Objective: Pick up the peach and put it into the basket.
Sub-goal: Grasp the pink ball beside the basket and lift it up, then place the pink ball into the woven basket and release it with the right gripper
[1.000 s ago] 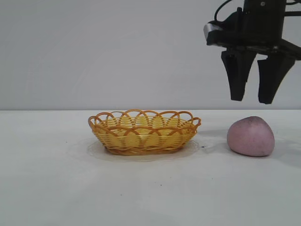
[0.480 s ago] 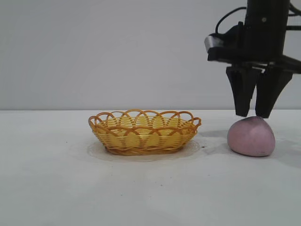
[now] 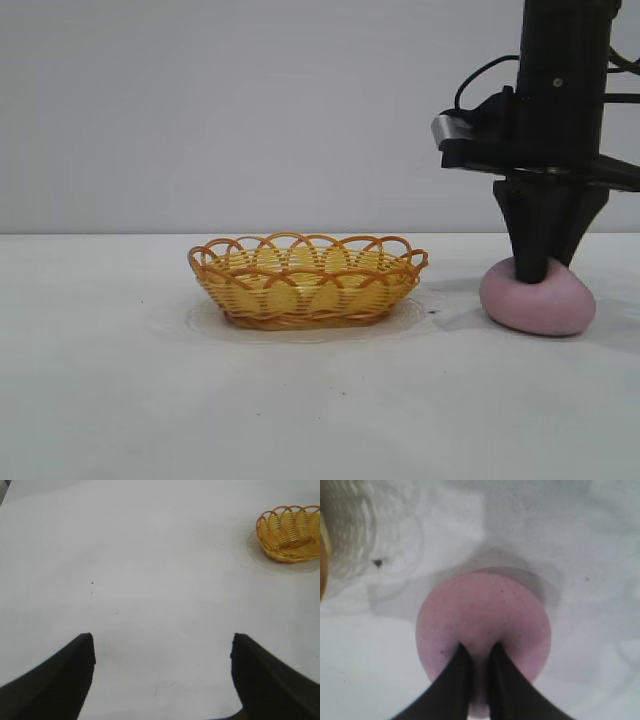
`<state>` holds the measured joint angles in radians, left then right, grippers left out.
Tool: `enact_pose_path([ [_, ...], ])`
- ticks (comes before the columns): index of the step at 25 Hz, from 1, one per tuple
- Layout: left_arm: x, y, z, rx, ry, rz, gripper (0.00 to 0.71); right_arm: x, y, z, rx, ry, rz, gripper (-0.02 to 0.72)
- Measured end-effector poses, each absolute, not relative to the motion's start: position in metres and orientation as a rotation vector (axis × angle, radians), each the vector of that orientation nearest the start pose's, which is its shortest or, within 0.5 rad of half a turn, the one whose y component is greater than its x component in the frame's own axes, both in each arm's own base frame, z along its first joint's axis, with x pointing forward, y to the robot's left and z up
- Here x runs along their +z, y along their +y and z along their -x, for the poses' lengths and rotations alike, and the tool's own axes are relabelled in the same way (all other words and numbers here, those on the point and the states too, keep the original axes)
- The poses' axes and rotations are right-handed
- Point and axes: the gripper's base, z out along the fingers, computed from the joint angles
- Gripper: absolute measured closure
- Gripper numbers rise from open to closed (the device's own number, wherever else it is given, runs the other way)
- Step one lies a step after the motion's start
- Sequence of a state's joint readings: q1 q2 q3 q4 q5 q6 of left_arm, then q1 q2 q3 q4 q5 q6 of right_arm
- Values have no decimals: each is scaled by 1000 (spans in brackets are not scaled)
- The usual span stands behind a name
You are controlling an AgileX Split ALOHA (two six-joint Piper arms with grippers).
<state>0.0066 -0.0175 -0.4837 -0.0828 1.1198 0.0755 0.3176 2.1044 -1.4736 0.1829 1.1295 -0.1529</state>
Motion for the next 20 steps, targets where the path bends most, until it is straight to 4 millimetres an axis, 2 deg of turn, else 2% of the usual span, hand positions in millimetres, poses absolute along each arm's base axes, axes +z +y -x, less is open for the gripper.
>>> enact_pose_path([
  [2,268,-7,8,-51,2098,-79,211,152,138,-372,248,3177,624,703],
  [5,268,-7,8,-51,2098,-79,211,172,140,-378,247,3141,639,703],
  [10,268,-7,8,-51,2098,-79,211,230,145,-393,266,2969,634,703],
  [13,268,-7,8,-51,2098,-79,211,254,151,-398,350,2892,607,703],
  [16,268,-7,8,-51,2098,-79,211,260,163,-395,416,2873,620,703],
  [20,268,-7,9,-51,2096,-79,211,256,195,-380,442,2872,738,703],
])
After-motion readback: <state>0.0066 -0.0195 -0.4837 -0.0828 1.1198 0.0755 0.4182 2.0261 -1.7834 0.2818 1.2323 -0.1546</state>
